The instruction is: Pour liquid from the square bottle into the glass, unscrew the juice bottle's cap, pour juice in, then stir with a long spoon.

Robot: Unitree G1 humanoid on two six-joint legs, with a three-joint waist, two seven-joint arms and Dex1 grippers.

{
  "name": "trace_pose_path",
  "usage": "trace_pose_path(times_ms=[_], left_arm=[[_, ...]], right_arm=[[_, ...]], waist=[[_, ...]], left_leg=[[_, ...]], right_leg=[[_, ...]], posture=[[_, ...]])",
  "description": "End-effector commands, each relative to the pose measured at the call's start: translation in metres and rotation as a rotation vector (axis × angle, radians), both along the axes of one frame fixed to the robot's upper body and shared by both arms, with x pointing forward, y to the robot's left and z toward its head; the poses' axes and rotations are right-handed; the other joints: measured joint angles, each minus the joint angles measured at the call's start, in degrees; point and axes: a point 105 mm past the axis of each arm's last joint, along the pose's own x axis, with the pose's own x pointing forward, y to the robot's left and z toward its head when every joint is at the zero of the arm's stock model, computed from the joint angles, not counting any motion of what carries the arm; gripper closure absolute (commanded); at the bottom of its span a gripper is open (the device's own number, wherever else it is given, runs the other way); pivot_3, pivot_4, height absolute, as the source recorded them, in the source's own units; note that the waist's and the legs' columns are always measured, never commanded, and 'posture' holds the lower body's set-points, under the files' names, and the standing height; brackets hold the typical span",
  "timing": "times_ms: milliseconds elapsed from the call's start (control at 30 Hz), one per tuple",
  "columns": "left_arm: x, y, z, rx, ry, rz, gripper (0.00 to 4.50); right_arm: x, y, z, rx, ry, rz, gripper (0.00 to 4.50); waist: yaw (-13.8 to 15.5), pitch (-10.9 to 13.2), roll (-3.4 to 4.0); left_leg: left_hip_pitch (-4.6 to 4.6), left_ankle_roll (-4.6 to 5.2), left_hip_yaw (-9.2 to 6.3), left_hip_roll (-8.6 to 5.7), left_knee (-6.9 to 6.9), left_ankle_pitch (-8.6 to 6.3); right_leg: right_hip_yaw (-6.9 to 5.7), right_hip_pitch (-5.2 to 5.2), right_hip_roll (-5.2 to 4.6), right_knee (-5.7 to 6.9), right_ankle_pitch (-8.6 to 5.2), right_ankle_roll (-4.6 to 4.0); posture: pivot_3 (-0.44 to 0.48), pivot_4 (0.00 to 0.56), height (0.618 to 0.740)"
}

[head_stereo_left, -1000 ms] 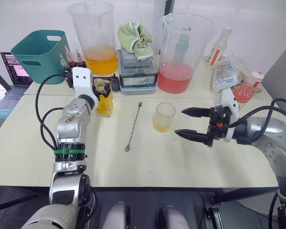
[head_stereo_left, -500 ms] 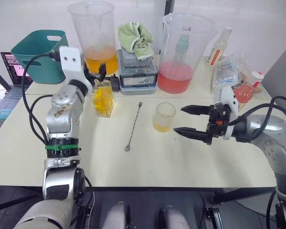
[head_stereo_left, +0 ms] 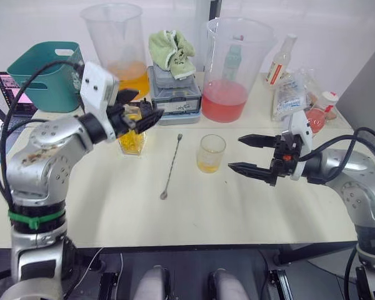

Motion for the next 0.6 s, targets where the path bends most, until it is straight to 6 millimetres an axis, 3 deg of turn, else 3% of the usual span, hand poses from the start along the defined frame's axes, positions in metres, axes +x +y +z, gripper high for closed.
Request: trace_pose_path(times_ms=[33, 233, 433, 600], left_arm=[[-0.019, 0.016, -0.003, -0.038, -0.054, 0.013, 0.03], [-0.047, 0.031, -0.038, 0.007, 0.013, -0.113, 0.03], [-0.049, 0.054, -0.064, -0.087, 0.101, -0.102, 0.03], [-0.059, 0.067, -0.088, -0.069, 0.101, -0.145, 0.03]], right_arm=[[-0.001, -0.01, 0.005, 0.037, -0.051, -0.038, 0.0], [-0.008, -0.024, -0.008, 0.072, -0.057, -0.108, 0.0], [-0.015, -0.048, -0.034, 0.088, -0.034, -0.233, 0.0], [-0.035, -0.088, -0.054, 0.148, -0.045, -0.431, 0.0]], waist=[[0.12, 0.0, 0.0], [0.45, 0.0, 0.0], [0.33, -0.01, 0.02], [0.37, -0.03, 0.05]], left_leg=[[0.0, 0.0, 0.02, 0.01, -0.01, 0.0], [0.03, 0.0, 0.02, 0.01, 0.0, 0.0], [0.26, 0.0, 0.03, 0.06, -0.03, -0.01], [0.72, 0.06, 0.06, 0.07, -0.17, -0.06]], right_leg=[[0.0, 0.0, -0.01, -0.04, 0.0, 0.0], [-0.05, 0.08, -0.08, -0.09, 0.0, 0.0], [-0.06, 0.36, -0.04, -0.19, -0.01, -0.01], [-0.09, 0.85, -0.04, -0.41, -0.02, -0.01]], posture=[[0.0, 0.15, 0.74], [0.0, 0.15, 0.74], [0.0, 0.15, 0.74], [0.0, 0.15, 0.74]])
